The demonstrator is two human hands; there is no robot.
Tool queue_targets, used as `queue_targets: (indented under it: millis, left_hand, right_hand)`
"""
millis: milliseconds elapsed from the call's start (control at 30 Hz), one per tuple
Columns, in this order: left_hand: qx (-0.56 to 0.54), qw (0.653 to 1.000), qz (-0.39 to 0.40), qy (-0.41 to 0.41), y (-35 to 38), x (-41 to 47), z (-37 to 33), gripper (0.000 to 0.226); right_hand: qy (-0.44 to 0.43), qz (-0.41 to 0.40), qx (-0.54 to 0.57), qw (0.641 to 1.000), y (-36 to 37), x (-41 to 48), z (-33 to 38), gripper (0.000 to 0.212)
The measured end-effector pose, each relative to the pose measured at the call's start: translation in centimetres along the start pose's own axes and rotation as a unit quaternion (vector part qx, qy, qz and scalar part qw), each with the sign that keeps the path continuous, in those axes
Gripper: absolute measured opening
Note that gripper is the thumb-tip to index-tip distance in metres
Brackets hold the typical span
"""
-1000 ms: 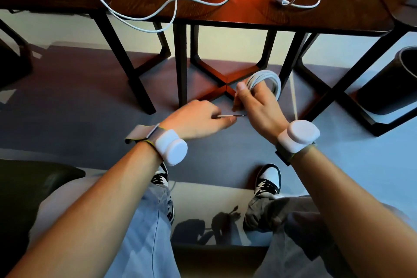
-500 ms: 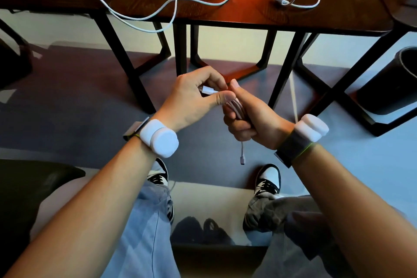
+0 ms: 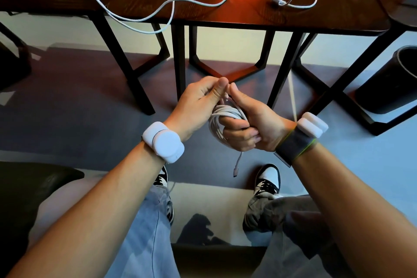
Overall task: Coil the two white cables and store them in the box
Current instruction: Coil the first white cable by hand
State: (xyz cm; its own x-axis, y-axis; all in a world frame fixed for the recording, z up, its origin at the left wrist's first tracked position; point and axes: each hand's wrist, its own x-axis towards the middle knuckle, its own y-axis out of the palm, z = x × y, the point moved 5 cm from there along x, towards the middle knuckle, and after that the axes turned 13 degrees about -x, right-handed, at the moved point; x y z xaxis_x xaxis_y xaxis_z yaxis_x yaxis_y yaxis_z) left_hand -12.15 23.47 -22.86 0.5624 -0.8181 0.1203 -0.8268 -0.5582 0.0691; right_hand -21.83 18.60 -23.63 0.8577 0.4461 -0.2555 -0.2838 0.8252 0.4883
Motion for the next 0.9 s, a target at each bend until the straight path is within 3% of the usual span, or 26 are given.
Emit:
queue_targets:
  millis: [167,267,367,467,800,900]
  left_hand:
    - [0.024,0.999,0.008,-0.026,-0.2,0.0,0.1,0.010]
    - [0.083,0.996,0.027,0.004,0.1,-0.3,-0.5,0.021]
    - [0.057,0.995,0.086,-0.010,0.5,-0.7,-0.9,0.019]
    - [0.078,0.988,0.131,-0.014,0.9,-1.2,-1.0,0.037]
    - [0.085,0.991,0.100,-0.015,0.7,-1.1,-0.6,0.025]
    - [0.056,0.992,0.105,-0.038,0.7,-1.0,-0.5,0.032]
  right_hand:
    - [0.027,-0.078,-0.069,0.994,-0.6,-0.3,-0.6,0.071]
    - [0.025,-0.110,-0.085,0.990,-1.1,-0.7,-0.1,0.069]
    - [0.007,-0.120,-0.063,0.991,-1.6,-1.4,0.8,0.070]
    - [-0.009,-0.119,-0.036,0.992,-2.0,-2.1,1.3,0.069]
    - [0.045,-0.225,-0.113,0.967,-3.4,-2.9,1.0,0.067]
    - [0.061,-0.227,-0.123,0.964,-3.7,-3.0,1.1,0.066]
